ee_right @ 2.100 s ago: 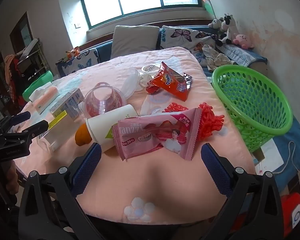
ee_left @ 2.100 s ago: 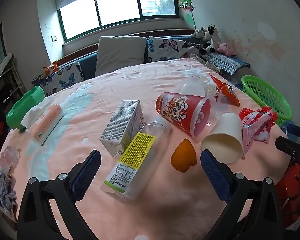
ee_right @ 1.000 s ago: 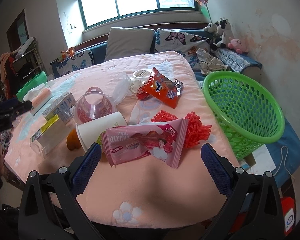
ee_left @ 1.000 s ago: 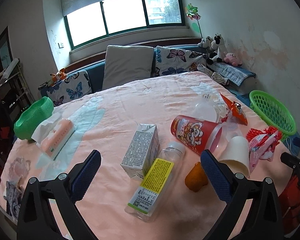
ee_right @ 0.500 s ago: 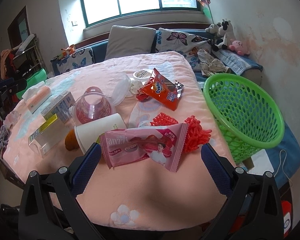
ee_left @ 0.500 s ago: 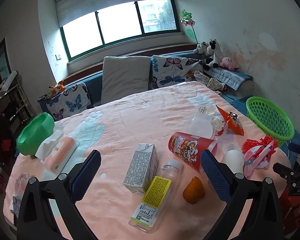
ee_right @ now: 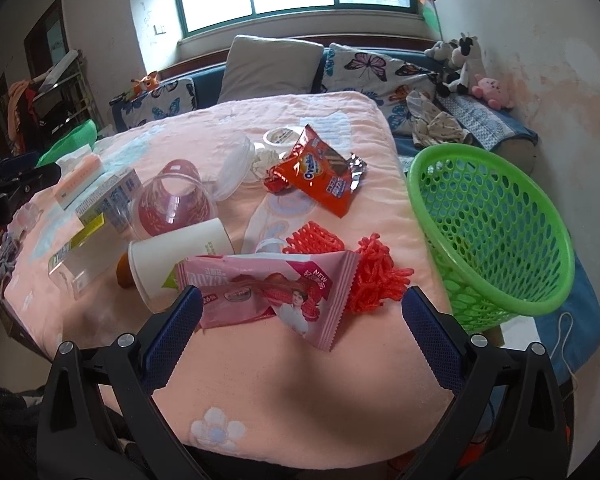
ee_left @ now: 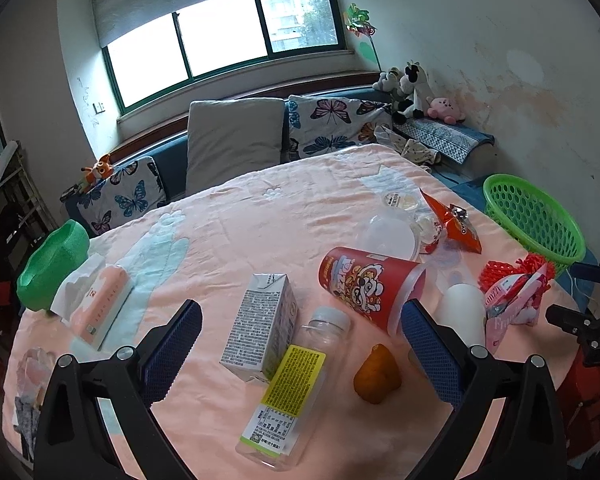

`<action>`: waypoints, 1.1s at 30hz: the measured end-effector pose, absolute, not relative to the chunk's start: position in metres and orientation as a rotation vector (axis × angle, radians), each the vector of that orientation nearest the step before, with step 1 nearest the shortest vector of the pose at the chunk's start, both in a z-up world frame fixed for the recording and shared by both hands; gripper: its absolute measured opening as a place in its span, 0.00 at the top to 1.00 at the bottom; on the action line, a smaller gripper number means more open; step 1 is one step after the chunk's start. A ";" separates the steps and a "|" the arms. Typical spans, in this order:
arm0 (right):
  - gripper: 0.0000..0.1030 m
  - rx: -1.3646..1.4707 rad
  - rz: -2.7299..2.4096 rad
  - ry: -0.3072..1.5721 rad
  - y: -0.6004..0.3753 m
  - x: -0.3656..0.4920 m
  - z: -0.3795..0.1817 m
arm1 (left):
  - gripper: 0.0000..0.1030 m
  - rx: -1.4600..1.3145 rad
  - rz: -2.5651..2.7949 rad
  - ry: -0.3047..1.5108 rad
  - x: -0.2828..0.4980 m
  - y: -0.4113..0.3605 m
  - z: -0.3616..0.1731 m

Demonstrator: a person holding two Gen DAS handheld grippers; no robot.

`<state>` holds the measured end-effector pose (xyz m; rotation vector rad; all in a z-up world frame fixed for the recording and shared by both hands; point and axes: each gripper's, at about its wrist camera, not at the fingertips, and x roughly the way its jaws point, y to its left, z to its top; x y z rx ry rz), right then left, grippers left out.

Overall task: Collect trash
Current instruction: 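Move both tools toward the pink wrapper and white paper cup, then grasp the pink snack wrapper with the right tool while the left tool grasps the white paper cup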

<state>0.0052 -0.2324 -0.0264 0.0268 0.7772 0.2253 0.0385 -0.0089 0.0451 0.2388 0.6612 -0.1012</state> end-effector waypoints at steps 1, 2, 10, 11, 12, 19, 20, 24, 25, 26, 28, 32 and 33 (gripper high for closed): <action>0.04 0.025 0.228 0.783 -0.234 0.007 -0.028 | 0.06 0.240 -0.107 0.664 0.039 -0.010 0.043; 0.04 0.026 0.234 0.789 -0.235 0.009 -0.031 | 0.06 0.239 -0.113 0.668 0.039 -0.010 0.041; 0.04 0.058 0.268 0.821 -0.255 0.024 -0.040 | 0.06 0.231 -0.156 0.711 0.041 -0.017 0.021; 0.04 0.051 0.274 0.821 -0.255 0.026 -0.041 | 0.06 0.235 -0.162 0.717 0.041 -0.018 0.018; 0.04 0.045 0.280 0.820 -0.255 0.026 -0.041 | 0.06 0.241 -0.169 0.722 0.041 -0.020 0.015; 0.15 -0.016 0.313 0.826 -0.245 0.035 -0.045 | 0.06 0.274 -0.233 0.739 0.037 -0.033 0.003; 0.17 -0.018 0.314 0.827 -0.244 0.036 -0.046 | 0.06 0.281 -0.242 0.740 0.036 -0.034 0.001; 0.26 -0.016 0.320 0.822 -0.243 0.035 -0.045 | 0.06 0.306 -0.276 0.745 0.035 -0.042 -0.006; 0.29 -0.016 0.323 0.818 -0.242 0.034 -0.045 | 0.06 0.310 -0.283 0.748 0.035 -0.043 -0.007; 0.32 -0.021 0.322 0.816 -0.242 0.034 -0.044 | 0.06 0.316 -0.287 0.749 0.035 -0.045 -0.009; 0.37 -0.025 0.322 0.811 -0.241 0.032 -0.042 | 0.06 0.326 -0.298 0.751 0.034 -0.048 -0.011; 0.43 -0.031 0.327 0.805 -0.241 0.029 -0.039 | 0.07 0.349 -0.319 0.750 0.034 -0.055 -0.016; 0.44 -0.033 0.328 0.804 -0.240 0.028 -0.039 | 0.07 0.353 -0.326 0.751 0.034 -0.057 -0.017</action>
